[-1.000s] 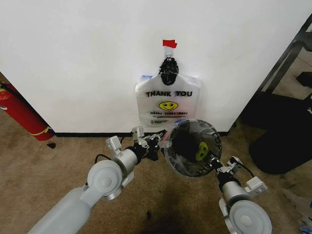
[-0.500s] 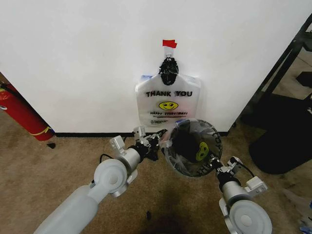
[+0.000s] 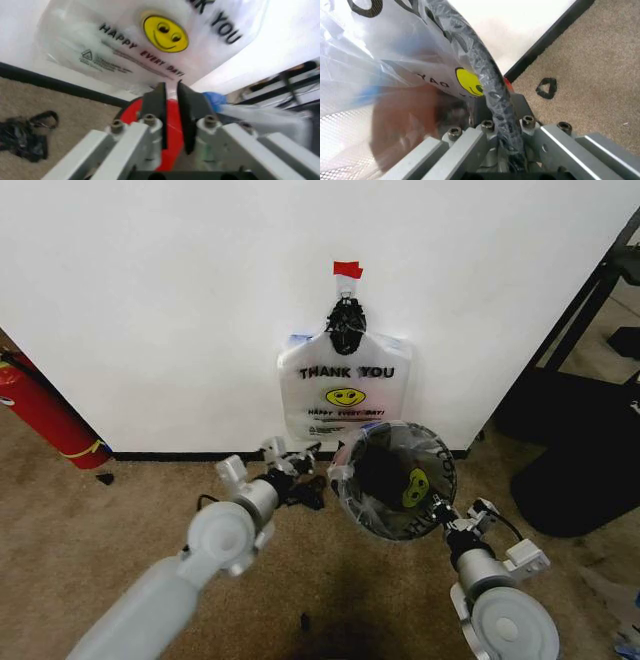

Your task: Pick up the garbage bag from the wall and place it over the trash bin.

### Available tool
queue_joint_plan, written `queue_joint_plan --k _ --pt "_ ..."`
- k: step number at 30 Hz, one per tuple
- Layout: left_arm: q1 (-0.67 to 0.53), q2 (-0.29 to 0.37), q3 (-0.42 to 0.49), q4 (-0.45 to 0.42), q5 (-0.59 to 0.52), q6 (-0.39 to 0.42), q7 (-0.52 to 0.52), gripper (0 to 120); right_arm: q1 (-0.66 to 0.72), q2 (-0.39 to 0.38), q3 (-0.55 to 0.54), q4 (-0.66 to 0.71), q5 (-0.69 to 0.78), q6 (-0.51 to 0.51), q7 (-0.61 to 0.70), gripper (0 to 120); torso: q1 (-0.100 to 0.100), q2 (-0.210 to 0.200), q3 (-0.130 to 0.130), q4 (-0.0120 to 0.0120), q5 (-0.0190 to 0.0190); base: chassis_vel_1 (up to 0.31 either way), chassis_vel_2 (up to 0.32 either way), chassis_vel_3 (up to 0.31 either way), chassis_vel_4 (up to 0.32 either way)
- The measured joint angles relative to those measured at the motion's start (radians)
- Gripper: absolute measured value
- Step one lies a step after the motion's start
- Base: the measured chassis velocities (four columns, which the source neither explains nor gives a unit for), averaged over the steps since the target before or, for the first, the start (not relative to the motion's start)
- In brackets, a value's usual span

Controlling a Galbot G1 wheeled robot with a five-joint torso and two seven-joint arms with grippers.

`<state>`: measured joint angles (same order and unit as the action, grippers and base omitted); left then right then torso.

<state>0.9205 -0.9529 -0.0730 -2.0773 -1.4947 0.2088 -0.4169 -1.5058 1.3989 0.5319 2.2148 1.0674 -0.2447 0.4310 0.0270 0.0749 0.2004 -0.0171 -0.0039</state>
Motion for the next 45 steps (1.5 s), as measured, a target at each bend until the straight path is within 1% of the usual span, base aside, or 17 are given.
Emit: queue_joint_plan --k 2,3,6,10,11,15,16,18,25,26,30,31,32,34,38,41,45 --pt "0.020 0.028 -0.018 -0.026 -0.047 0.005 0.031 25 0.000 0.001 0.007 0.000 0.004 -0.001 0.000 0 0.000 0.000 0.000 0.0003 0.0000 0.000 0.000 0.000 0.000" --pt "0.020 0.028 -0.018 -0.026 -0.047 0.005 0.031 25 0.000 0.001 0.007 0.000 0.004 -0.001 0.000 0 0.000 0.000 0.000 0.0003 0.0000 0.000 0.000 0.000 0.000" --pt "0.059 0.047 -0.014 -0.063 -0.059 0.020 0.080 38 -0.003 0.007 0.015 0.001 0.005 -0.001 0.000 0 0.000 0.000 0.000 -0.0002 0.0000 0.000 0.000 0.000 0.000" --pt "0.076 0.020 0.006 -0.082 -0.045 0.017 0.090 53 -0.004 0.009 0.014 -0.001 -0.006 -0.001 -0.001 0 0.000 0.000 0.000 -0.0002 -0.0001 0.000 0.000 0.000 0.000" --pt "0.076 0.020 0.006 -0.082 -0.045 0.017 0.090 53 -0.004 0.009 0.014 -0.001 -0.006 -0.001 -0.001 0 0.000 0.000 0.000 -0.0002 -0.0001 0.000 0.000 0.000 0.000" --pt "0.079 0.020 0.021 -0.090 -0.033 0.017 0.099 72 -0.010 0.009 0.019 0.000 -0.006 -0.001 -0.002 0 0.000 0.000 0.000 -0.0002 0.0000 0.000 0.000 0.000 0.000" --pt "0.082 0.022 0.024 -0.091 -0.028 0.016 0.101 74 -0.010 0.009 0.019 0.000 -0.006 -0.001 -0.002 0 0.000 0.000 0.000 -0.0002 0.0001 0.000 0.000 0.000 0.000" --pt "0.087 0.024 0.028 -0.092 -0.021 0.015 0.105 74 -0.010 0.011 0.019 0.000 -0.006 -0.001 -0.002 0 0.000 0.000 0.000 -0.0001 0.0001 0.000 0.000 0.000 0.000" --pt "0.099 0.025 0.035 -0.098 -0.004 -0.003 0.114 45 -0.005 0.017 0.015 -0.007 -0.009 0.000 -0.002 0 0.000 0.000 0.000 -0.0001 0.0000 0.000 0.000 0.000 0.000" --pt "0.099 0.025 0.035 -0.098 -0.004 -0.003 0.114 45 -0.005 0.017 0.015 -0.007 -0.009 0.000 -0.002 0 0.000 0.000 0.000 -0.0001 0.0000 0.000 0.000 0.000 0.000" --pt "0.099 0.026 0.041 -0.098 0.002 -0.009 0.115 30 -0.004 0.016 0.015 -0.007 -0.009 0.000 -0.001 0 0.000 0.000 0.000 -0.0001 0.0000 0.000 0.000 0.000 0.000" --pt "0.099 0.026 0.048 -0.097 0.016 -0.017 0.123 23 -0.004 0.016 0.015 -0.007 -0.009 0.000 -0.001 0 0.000 0.000 0.000 -0.0001 0.0000 0.000 0.000 0.000 0.000" --pt "0.099 0.026 0.048 -0.097 0.016 -0.017 0.123 23 -0.004 0.016 0.015 -0.007 -0.009 0.000 -0.001 0 0.000 0.000 0.000 -0.0001 0.0000 0.000 0.000 0.000 0.000" --pt "0.101 0.027 0.063 -0.094 0.051 -0.030 0.143 15 -0.004 0.015 0.015 -0.008 -0.009 0.000 -0.001 0 0.000 0.000 0.000 -0.0001 0.0000 0.000 0.000 0.000 0.000" --pt "0.101 0.024 0.081 -0.095 0.076 -0.039 0.155 0 -0.005 0.014 0.015 -0.009 -0.009 0.000 0.000 0 0.000 0.000 0.000 -0.0001 0.0000 0.000 0.000 0.000 0.000" --pt "0.097 0.018 0.085 -0.094 0.081 -0.040 0.153 0 -0.005 0.014 0.015 -0.009 -0.008 0.000 0.000 0 0.000 0.000 0.000 -0.0001 0.0000 0.000 0.000 0.000 0.000" --pt "0.082 0.008 0.095 -0.069 0.106 -0.051 0.137 0 -0.006 0.012 0.015 -0.009 -0.006 0.001 0.001 0 0.000 0.000 0.000 -0.0001 0.0000 0.000 0.000 0.000 0.000"
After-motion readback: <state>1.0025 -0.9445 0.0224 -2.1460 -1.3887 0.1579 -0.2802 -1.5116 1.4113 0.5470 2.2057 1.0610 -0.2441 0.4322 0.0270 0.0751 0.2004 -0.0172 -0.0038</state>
